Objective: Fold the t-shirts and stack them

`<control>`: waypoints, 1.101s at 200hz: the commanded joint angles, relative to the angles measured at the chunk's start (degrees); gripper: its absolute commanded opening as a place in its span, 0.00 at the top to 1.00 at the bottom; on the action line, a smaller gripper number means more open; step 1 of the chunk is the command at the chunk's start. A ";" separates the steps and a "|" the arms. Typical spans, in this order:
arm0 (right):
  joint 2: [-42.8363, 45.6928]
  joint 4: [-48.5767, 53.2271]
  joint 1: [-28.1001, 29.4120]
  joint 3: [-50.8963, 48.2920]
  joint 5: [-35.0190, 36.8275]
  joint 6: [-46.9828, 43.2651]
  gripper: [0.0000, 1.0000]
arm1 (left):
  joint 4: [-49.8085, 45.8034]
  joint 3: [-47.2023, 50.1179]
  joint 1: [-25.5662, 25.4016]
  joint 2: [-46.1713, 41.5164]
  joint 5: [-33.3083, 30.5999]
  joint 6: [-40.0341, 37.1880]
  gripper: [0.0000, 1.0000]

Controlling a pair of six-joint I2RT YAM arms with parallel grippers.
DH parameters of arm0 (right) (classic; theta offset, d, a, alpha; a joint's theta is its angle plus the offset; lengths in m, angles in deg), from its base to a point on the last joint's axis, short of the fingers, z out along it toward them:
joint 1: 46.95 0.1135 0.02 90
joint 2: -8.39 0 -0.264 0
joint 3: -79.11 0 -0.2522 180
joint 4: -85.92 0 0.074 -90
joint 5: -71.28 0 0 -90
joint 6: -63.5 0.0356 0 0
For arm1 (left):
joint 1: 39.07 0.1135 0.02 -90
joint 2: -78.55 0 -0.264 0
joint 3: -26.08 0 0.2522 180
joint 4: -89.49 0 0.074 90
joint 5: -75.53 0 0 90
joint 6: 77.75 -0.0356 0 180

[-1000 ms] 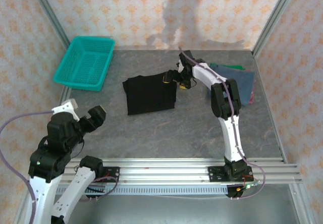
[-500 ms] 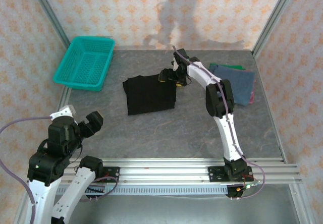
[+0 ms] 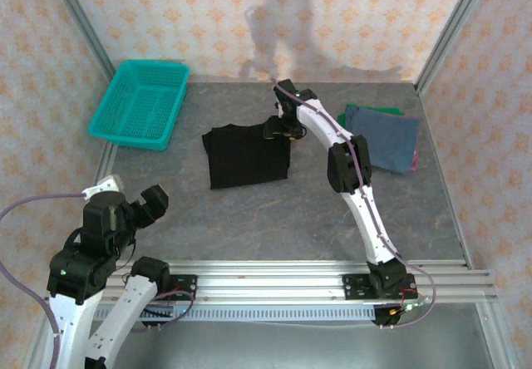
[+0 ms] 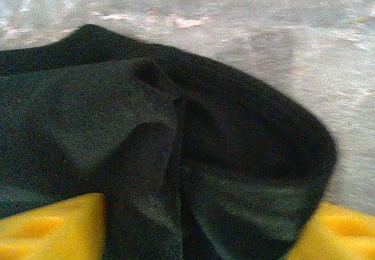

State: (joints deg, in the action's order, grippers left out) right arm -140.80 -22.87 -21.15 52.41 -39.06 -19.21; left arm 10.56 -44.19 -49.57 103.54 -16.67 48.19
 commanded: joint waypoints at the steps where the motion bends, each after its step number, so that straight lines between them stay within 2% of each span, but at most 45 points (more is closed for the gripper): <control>1: -3.44 0.39 1.63 1.21 -0.70 1.11 0.71 | -1.49 0.34 -0.16 -0.80 -1.96 -0.06 0.03; 12: -3.08 0.55 1.56 2.26 1.09 0.94 0.92 | -0.89 0.20 -0.08 -0.76 -1.15 -0.47 0.03; 21: -2.55 1.17 1.53 3.42 2.57 0.00 1.00 | 0.10 0.08 -0.17 -0.85 0.14 -0.93 0.03; 64: 6.91 3.75 1.10 3.45 19.06 -7.35 1.00 | 4.84 0.67 -0.13 -0.60 5.92 -1.75 0.03; 102: 15.37 4.51 -1.39 1.68 26.47 -11.64 1.00 | 8.29 2.72 -0.13 -0.46 5.38 -1.58 0.03; 139: 20.34 3.77 -4.48 -0.68 25.53 -12.26 1.00 | 11.10 4.70 -0.09 0.60 5.54 -1.73 0.02; 190: 23.11 4.77 -6.31 2.30 23.11 -11.93 1.00 | 12.11 5.23 -0.13 2.04 4.87 -2.50 0.02; 220: 24.89 6.06 -6.64 3.77 24.20 -12.43 1.00 | 12.08 5.20 -0.13 1.97 4.26 -2.90 0.02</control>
State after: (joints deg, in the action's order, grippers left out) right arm -119.99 -18.60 -27.88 53.22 -16.06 -30.68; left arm 21.16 -39.58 -49.57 105.33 -11.53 46.64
